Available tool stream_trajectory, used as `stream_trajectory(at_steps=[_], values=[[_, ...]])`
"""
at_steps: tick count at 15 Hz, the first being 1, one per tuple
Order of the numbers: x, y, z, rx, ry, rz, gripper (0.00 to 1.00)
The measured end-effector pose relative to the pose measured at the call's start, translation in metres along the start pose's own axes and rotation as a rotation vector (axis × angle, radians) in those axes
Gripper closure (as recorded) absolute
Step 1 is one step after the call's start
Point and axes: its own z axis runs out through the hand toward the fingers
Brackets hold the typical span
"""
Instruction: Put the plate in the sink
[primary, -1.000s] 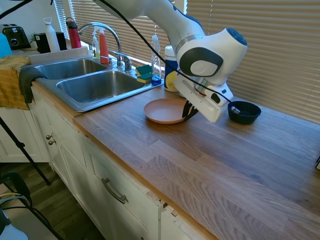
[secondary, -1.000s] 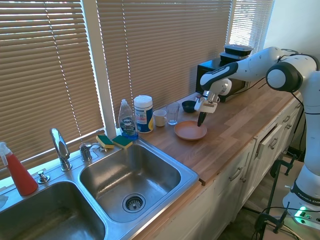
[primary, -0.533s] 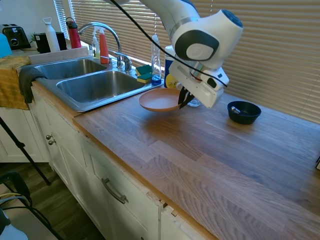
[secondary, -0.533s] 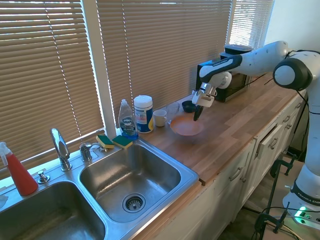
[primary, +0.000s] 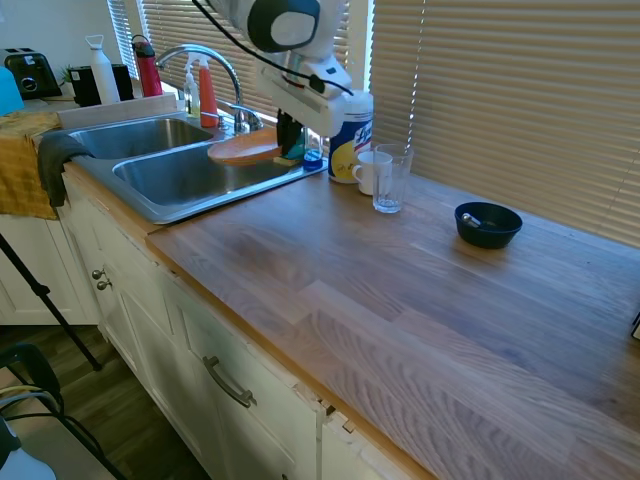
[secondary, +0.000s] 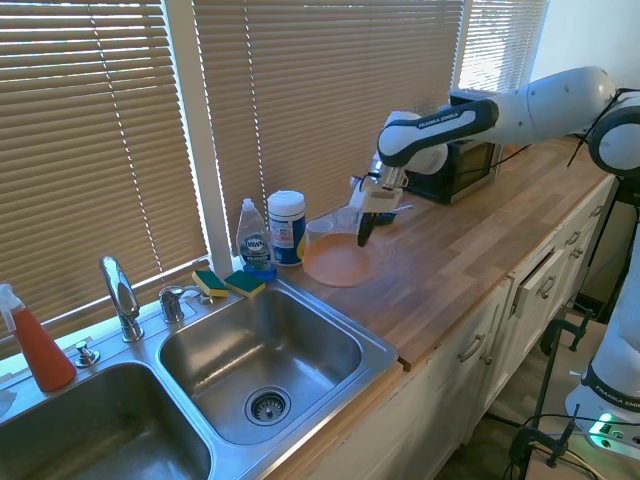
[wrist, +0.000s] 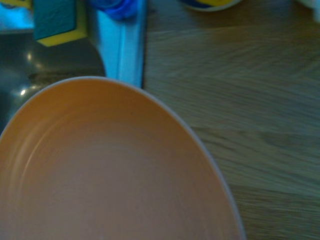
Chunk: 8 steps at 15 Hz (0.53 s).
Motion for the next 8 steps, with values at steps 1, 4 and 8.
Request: stream_trajectory(at_steps=[1,4,8], values=[[-0.018,-0.017,0.008,-0.016,0.013,-0.009,1.0],[-0.065,-0.058,0.035,-0.07,0.04,-0.038,1.0],[-0.113,-0.109,0.095,-0.152,0.087,-0.072,1.0]])
